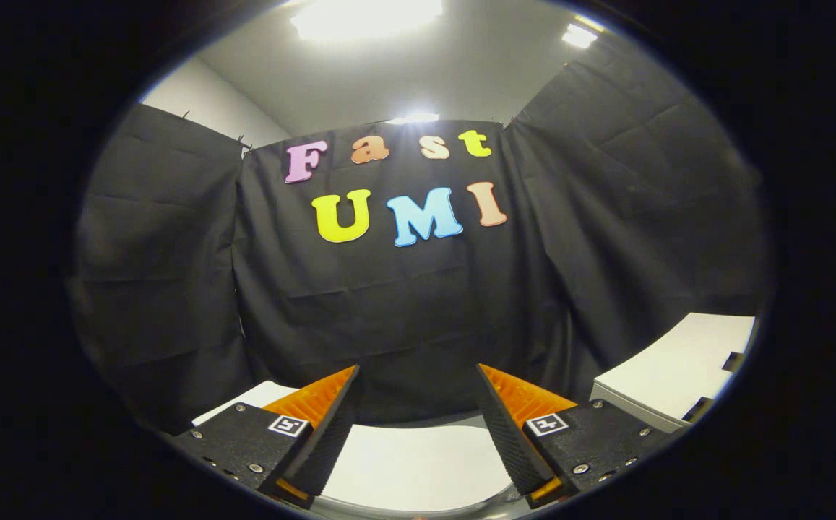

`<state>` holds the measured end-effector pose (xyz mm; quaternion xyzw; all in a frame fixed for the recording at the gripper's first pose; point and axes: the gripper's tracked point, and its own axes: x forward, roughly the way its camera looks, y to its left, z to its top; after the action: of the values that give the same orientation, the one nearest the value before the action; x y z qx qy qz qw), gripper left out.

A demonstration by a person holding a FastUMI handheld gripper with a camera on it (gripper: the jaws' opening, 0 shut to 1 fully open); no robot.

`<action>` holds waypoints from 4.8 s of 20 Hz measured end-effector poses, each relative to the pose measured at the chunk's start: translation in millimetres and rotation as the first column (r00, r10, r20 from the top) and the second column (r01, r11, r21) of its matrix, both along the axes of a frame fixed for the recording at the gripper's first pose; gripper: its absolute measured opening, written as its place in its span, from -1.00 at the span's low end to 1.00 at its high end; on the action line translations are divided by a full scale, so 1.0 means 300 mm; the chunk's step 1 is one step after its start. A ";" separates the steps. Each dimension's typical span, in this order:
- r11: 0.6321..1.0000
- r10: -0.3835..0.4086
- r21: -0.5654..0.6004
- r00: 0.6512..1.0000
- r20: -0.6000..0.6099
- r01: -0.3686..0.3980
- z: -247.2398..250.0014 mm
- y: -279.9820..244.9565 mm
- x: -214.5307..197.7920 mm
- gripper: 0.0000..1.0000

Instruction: Open the toilet lid.

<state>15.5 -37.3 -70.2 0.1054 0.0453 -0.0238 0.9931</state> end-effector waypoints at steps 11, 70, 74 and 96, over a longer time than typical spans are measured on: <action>0.952 -0.087 0.278 0.986 -0.144 0.125 -0.320 -0.178 -0.025 0.91; 0.566 0.103 0.771 0.903 -0.418 0.292 -1.308 -0.246 -0.145 -0.76; 0.587 0.096 0.755 0.901 -0.422 0.292 -1.301 -0.244 -0.138 -1.00; 0.922 -0.012 0.360 0.940 -0.341 0.143 -0.702 -0.106 -0.055 -1.00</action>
<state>-1.1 -69.2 -280.8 0.2919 0.2115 -0.0718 0.9300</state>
